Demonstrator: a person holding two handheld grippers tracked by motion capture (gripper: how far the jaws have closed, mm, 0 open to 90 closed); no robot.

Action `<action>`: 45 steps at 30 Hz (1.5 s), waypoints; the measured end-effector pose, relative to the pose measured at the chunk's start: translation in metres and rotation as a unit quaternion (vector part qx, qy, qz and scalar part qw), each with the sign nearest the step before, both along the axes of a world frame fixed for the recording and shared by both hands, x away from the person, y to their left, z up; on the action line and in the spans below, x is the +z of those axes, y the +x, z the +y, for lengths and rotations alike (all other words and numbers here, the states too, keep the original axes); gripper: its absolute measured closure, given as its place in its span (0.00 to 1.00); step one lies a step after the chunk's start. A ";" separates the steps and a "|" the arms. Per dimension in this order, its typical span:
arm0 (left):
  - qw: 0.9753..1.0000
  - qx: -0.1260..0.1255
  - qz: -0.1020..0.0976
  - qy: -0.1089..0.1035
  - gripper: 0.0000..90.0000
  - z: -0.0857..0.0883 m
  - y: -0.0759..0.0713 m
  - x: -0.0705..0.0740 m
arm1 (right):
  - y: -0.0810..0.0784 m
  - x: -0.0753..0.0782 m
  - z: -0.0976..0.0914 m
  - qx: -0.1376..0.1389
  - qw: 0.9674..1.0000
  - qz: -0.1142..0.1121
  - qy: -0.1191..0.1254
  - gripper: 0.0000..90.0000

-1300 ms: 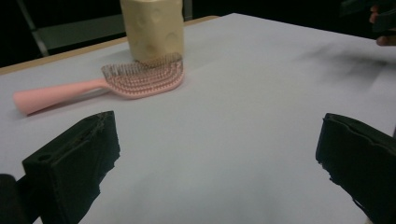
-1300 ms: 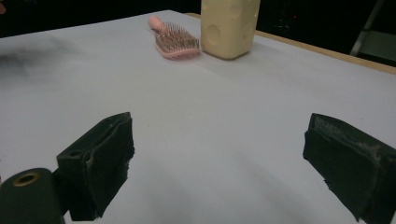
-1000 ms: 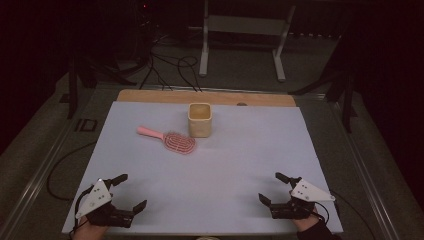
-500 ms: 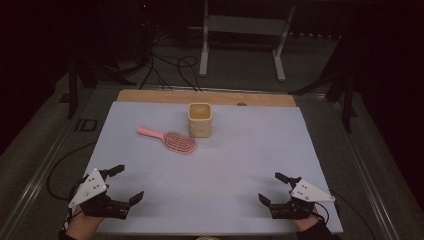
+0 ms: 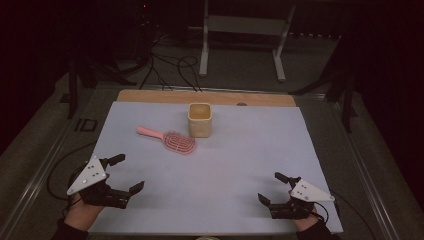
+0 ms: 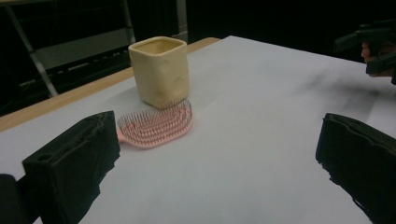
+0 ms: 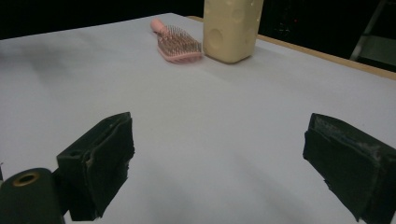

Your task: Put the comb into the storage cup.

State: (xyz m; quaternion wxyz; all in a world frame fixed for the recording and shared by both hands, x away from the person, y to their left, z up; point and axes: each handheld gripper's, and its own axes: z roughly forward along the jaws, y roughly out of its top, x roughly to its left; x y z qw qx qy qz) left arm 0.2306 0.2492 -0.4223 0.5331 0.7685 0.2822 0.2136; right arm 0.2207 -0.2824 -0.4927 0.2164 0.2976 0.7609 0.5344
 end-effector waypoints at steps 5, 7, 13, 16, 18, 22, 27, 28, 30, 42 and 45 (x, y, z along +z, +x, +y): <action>1.000 0.002 0.002 -0.001 0.00 0.001 0.008 0.008 | 0.000 0.000 0.001 0.001 1.000 -0.002 -0.001 0.09; 1.000 0.005 0.005 -0.005 0.00 0.002 0.011 0.011 | 0.000 0.000 0.000 0.001 1.000 0.001 0.002 0.09; 1.000 0.010 0.023 0.003 0.00 0.000 0.022 0.016 | 0.000 0.000 0.001 0.002 1.000 0.001 0.001 0.09; 1.000 0.014 0.027 0.003 0.00 0.000 0.028 0.018 | -0.001 0.000 0.001 0.002 1.000 -0.002 0.000 0.09; 0.999 0.023 0.028 0.003 0.00 0.001 0.033 0.020 | 0.000 0.000 0.001 0.002 1.000 0.001 0.002 0.09; 0.999 0.028 0.031 0.003 0.00 0.001 0.041 0.024 | -0.001 0.000 0.001 0.003 1.000 -0.003 0.000 0.10; 0.999 0.036 0.030 0.007 0.00 0.000 0.052 0.029 | -0.001 0.001 0.002 0.004 1.000 -0.002 0.002 0.10; 0.999 0.038 0.030 0.007 0.00 0.000 0.054 0.030 | -0.001 0.001 0.002 0.005 1.000 -0.002 0.003 0.10; 0.999 0.041 0.026 0.010 0.00 0.000 0.058 0.032 | -0.001 0.001 0.002 0.006 1.000 -0.001 0.003 0.09; 0.998 0.055 0.028 0.027 0.00 -0.009 0.089 0.034 | -0.002 0.003 0.002 0.008 1.000 -0.004 0.005 0.09; 0.997 0.056 0.030 0.032 0.00 -0.012 0.096 0.034 | -0.002 0.003 0.003 0.009 1.000 -0.004 0.007 0.10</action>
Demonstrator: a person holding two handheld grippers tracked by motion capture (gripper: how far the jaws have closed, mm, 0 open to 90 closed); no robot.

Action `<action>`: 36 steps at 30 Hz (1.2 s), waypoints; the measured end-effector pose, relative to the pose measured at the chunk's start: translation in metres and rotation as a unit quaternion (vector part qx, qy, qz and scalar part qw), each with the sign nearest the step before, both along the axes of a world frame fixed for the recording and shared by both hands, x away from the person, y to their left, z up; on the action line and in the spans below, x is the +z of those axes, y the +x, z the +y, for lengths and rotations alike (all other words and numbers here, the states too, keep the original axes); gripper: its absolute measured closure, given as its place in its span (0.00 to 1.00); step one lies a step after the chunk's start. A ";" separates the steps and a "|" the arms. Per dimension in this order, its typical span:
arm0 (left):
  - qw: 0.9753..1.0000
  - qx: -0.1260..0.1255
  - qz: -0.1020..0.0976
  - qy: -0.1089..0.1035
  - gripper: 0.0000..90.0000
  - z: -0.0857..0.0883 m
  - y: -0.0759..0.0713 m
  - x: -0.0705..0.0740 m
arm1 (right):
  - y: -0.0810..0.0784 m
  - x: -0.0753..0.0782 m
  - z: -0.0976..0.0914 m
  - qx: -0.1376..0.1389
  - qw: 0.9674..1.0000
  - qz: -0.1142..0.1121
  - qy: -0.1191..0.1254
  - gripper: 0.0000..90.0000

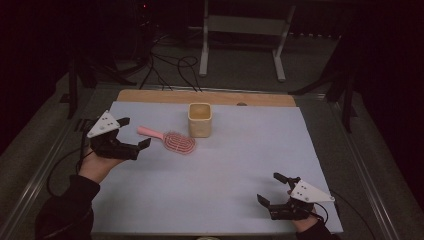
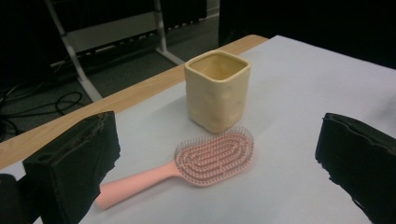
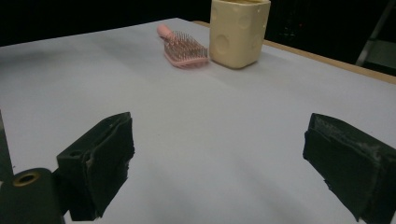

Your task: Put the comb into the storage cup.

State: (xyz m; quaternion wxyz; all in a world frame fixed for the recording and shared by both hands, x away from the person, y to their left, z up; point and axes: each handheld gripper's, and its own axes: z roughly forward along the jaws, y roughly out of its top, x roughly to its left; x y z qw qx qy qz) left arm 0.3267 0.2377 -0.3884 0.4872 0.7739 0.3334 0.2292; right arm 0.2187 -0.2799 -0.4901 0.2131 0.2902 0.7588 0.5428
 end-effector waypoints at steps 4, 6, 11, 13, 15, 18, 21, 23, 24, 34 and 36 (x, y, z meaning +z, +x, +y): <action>1.000 0.003 0.002 0.011 0.02 -0.005 0.009 0.000 | 0.000 0.000 0.000 0.001 1.000 -0.001 0.000 0.10; 1.000 0.004 0.002 0.013 0.03 -0.006 0.013 0.000 | 0.000 0.000 0.000 0.002 1.000 -0.001 0.001 0.10; 1.000 0.009 0.005 0.011 0.10 -0.007 0.024 -0.001 | -0.001 0.001 0.001 0.003 1.000 -0.002 0.001 0.10; 1.000 0.011 0.008 0.013 0.14 -0.007 0.030 -0.002 | -0.001 0.001 0.001 0.004 1.000 -0.001 0.001 0.10; 1.000 0.013 0.011 0.014 0.18 -0.008 0.032 -0.003 | -0.001 0.001 0.001 0.004 1.000 -0.001 0.001 0.10; 0.999 0.024 0.021 0.026 0.20 -0.009 0.042 -0.007 | -0.001 0.001 0.001 0.006 1.000 -0.001 0.002 0.10; 0.999 0.029 0.025 0.031 0.26 -0.010 0.047 -0.009 | -0.001 0.001 0.001 0.007 1.000 -0.002 0.002 0.10; 0.998 0.033 0.034 0.031 0.29 -0.009 0.054 -0.013 | -0.001 0.001 0.001 0.007 1.000 -0.001 0.005 0.10; 0.998 0.033 0.034 0.031 0.31 -0.009 0.054 -0.013 | -0.001 0.001 0.001 0.007 1.000 -0.001 0.005 0.10; 0.995 0.056 0.058 0.052 0.51 -0.012 0.072 -0.029 | -0.001 0.000 0.001 0.008 1.000 0.000 0.005 0.10; 0.995 0.058 0.061 0.052 0.55 -0.012 0.076 -0.032 | -0.001 0.000 0.001 0.009 1.000 0.002 0.005 0.10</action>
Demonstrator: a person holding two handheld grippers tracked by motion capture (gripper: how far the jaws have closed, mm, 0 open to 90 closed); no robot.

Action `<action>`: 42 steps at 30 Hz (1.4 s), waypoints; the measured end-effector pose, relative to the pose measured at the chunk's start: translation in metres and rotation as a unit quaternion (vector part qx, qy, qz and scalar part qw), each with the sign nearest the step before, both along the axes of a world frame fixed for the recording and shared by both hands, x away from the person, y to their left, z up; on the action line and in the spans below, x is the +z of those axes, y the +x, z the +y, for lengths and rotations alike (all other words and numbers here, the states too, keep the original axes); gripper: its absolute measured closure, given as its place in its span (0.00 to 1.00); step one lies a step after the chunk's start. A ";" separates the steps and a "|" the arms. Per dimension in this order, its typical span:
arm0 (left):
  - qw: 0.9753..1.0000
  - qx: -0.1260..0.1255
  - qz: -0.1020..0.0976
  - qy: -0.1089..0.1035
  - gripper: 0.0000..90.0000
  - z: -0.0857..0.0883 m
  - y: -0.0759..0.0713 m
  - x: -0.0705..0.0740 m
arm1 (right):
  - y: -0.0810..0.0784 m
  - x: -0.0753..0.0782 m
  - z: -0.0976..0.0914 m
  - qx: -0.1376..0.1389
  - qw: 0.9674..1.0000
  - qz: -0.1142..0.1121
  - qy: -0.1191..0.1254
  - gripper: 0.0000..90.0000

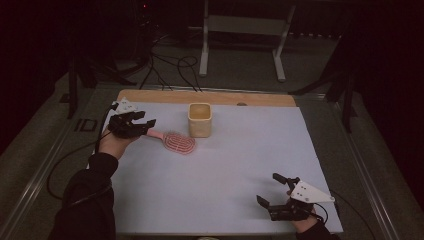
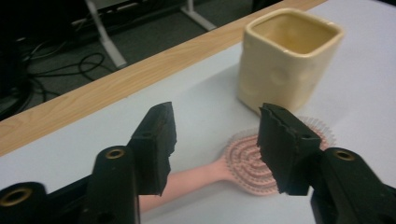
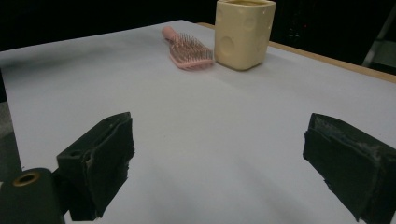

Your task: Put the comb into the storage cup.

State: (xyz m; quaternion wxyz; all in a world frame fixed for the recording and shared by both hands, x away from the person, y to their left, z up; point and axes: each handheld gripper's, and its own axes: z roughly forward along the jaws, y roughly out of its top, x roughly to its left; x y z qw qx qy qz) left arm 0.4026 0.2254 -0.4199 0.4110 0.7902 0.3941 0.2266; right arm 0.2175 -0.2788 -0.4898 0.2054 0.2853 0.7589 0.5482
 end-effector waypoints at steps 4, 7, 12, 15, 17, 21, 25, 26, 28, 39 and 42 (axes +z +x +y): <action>1.000 0.009 0.004 0.003 0.61 -0.002 0.007 -0.007 | 0.000 0.000 0.000 0.000 1.000 0.000 0.001 0.09; 1.000 0.008 0.010 0.009 0.68 -0.004 0.012 -0.013 | -0.001 0.000 0.000 0.000 1.000 0.001 0.001 0.10; 1.000 0.009 0.014 0.020 0.77 -0.008 0.019 -0.023 | -0.001 0.000 0.000 0.001 1.000 0.001 0.003 0.10; 0.999 0.014 0.019 0.025 0.82 -0.010 0.023 -0.027 | -0.001 0.000 0.001 0.003 1.000 0.002 0.004 0.10; 0.999 0.015 0.023 0.032 0.86 -0.011 0.026 -0.030 | -0.001 0.000 0.001 0.004 1.000 0.003 0.003 0.10; 0.999 0.020 0.033 0.038 0.91 -0.011 0.031 -0.035 | -0.001 0.000 0.001 0.007 1.000 0.003 0.004 0.09; 0.997 0.032 0.046 0.052 0.95 -0.011 0.039 -0.044 | -0.002 0.001 0.000 0.006 1.000 0.000 0.006 0.10; 0.997 0.033 0.046 0.053 0.96 -0.011 0.040 -0.045 | -0.002 0.001 -0.001 0.006 1.000 0.001 0.007 0.10; 0.996 0.039 0.051 0.058 0.99 -0.013 0.043 -0.047 | -0.002 0.001 -0.001 0.008 1.000 0.000 0.008 0.10; 0.991 0.056 0.080 0.095 1.00 -0.018 0.057 -0.063 | -0.003 0.001 -0.001 0.010 1.000 0.000 0.010 0.10; 0.989 0.057 0.085 0.108 1.00 -0.022 0.061 -0.067 | -0.003 0.001 -0.001 0.010 1.000 0.003 0.011 0.10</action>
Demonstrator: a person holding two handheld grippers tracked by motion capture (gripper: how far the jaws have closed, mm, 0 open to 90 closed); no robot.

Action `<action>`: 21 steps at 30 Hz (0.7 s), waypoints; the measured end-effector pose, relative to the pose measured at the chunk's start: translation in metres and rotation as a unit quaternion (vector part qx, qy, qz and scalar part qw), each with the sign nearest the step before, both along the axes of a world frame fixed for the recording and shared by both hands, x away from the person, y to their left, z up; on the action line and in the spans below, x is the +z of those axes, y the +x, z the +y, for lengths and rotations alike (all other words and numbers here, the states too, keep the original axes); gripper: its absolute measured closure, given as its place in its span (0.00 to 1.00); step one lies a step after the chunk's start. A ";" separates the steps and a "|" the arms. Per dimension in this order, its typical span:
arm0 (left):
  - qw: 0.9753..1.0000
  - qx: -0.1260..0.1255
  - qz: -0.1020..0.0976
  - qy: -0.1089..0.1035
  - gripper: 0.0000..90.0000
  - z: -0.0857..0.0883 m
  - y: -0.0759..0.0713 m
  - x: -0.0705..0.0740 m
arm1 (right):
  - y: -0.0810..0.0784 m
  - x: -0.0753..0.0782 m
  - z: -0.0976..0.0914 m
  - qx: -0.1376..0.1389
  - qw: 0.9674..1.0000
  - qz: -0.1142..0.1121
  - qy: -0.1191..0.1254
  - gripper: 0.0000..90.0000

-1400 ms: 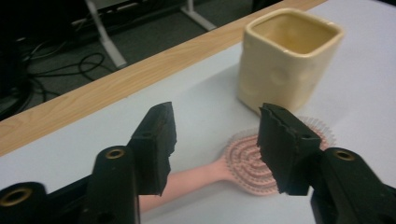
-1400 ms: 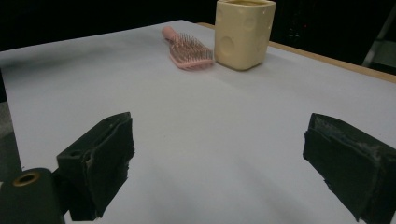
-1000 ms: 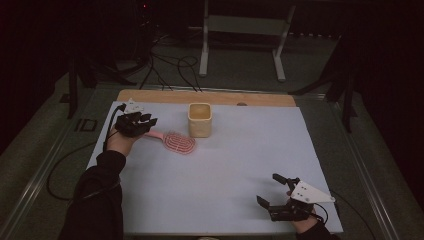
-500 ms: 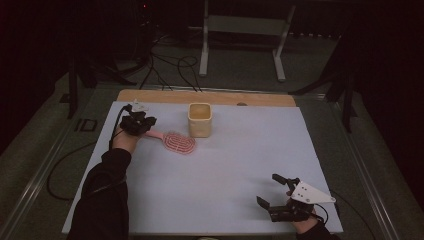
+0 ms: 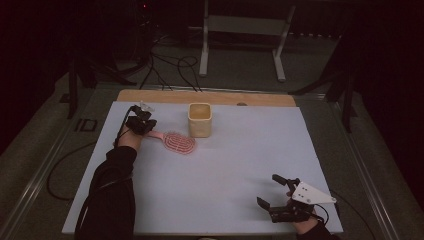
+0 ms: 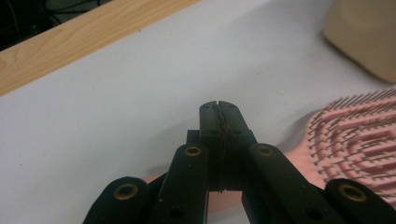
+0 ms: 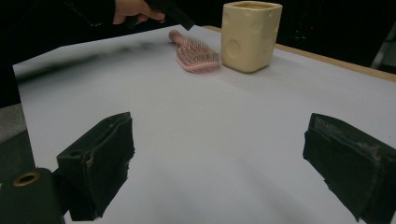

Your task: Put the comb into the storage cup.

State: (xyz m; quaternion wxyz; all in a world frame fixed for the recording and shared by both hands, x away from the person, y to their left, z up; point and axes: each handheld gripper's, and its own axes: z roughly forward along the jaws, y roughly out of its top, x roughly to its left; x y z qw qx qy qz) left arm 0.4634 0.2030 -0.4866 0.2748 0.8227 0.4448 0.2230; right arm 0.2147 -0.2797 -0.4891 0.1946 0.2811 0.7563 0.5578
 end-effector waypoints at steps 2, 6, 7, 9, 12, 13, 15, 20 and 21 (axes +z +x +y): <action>1.000 -0.002 0.006 0.006 1.00 -0.004 0.003 -0.002 | 0.000 0.000 0.000 0.001 1.000 0.001 0.000 0.10; 0.999 -0.007 0.024 0.026 1.00 -0.015 0.009 -0.007 | 0.000 0.000 0.000 0.000 1.000 0.001 0.001 0.10; 0.999 -0.011 0.028 0.026 1.00 -0.017 0.010 -0.008 | 0.000 0.000 -0.001 -0.001 1.000 0.001 0.002 0.10; 0.998 -0.017 0.042 0.036 1.00 -0.023 0.012 -0.011 | 0.000 0.000 -0.001 -0.001 1.000 0.000 0.002 0.10; 0.997 -0.024 0.059 0.042 1.00 -0.029 0.014 -0.015 | 0.000 0.000 -0.001 0.000 1.000 0.003 0.004 0.10; 0.997 -0.028 0.063 0.046 1.00 -0.031 0.014 -0.017 | 0.000 0.000 -0.001 0.000 1.000 0.003 0.002 0.10; 0.996 -0.033 0.069 0.052 1.00 -0.032 0.014 -0.019 | 0.000 0.000 -0.001 0.000 1.000 0.002 0.001 0.10; 0.996 -0.035 0.072 0.047 1.00 -0.031 0.013 -0.018 | 0.000 0.000 -0.001 0.000 1.000 0.004 0.003 0.10; 0.995 -0.037 0.074 0.050 1.00 -0.030 0.013 -0.018 | 0.000 0.000 -0.001 0.000 1.000 0.003 0.002 0.10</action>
